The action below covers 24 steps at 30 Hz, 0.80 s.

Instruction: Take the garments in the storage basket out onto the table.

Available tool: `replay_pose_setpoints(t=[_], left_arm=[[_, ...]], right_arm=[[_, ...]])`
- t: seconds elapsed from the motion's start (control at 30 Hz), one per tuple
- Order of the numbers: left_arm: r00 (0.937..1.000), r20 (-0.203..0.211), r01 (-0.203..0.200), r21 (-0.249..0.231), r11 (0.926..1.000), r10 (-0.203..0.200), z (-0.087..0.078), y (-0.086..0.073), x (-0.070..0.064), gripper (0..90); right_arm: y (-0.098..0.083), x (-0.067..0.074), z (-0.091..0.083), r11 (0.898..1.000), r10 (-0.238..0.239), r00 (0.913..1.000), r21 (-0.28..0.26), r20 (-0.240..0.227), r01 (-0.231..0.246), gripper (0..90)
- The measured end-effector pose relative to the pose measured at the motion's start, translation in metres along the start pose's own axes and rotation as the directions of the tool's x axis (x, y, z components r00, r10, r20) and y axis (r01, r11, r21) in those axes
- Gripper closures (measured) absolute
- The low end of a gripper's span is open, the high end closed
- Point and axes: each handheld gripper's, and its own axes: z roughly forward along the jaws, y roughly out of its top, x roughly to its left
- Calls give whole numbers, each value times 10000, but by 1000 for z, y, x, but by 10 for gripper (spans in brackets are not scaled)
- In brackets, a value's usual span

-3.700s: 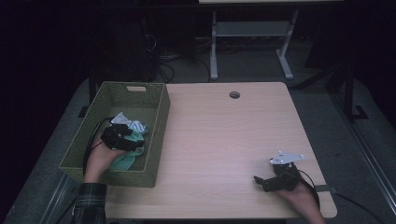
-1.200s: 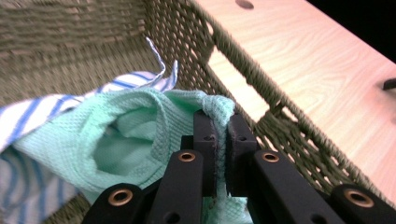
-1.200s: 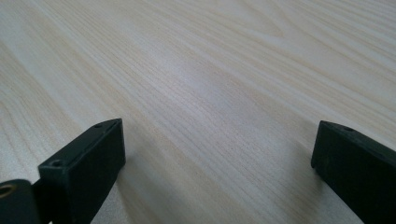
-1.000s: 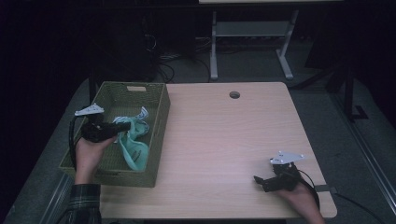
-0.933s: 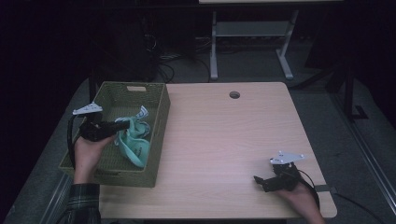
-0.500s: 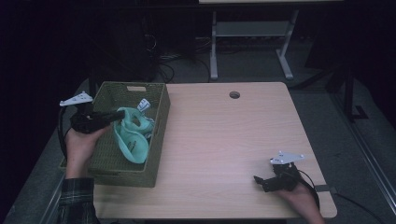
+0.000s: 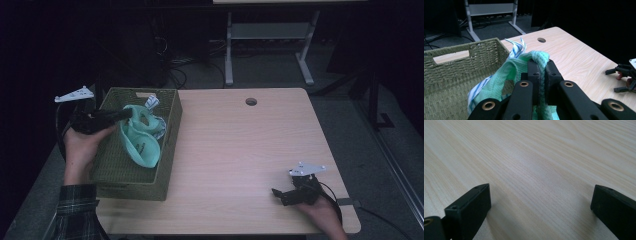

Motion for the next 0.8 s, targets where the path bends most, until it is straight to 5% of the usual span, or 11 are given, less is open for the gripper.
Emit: replay_pose_setpoints(t=[0.57,0.8], left_arm=[[9981,245,-567,-132,9983,570,8,30,-29,852],[9937,752,-800,-394,9960,828,13,47,-44,853]], right_arm=[[0,-1,0,10000,-19,10000,-1,-54,19,27],[0,-1,0,10000,-18,10000,-2,-58,18,27]])
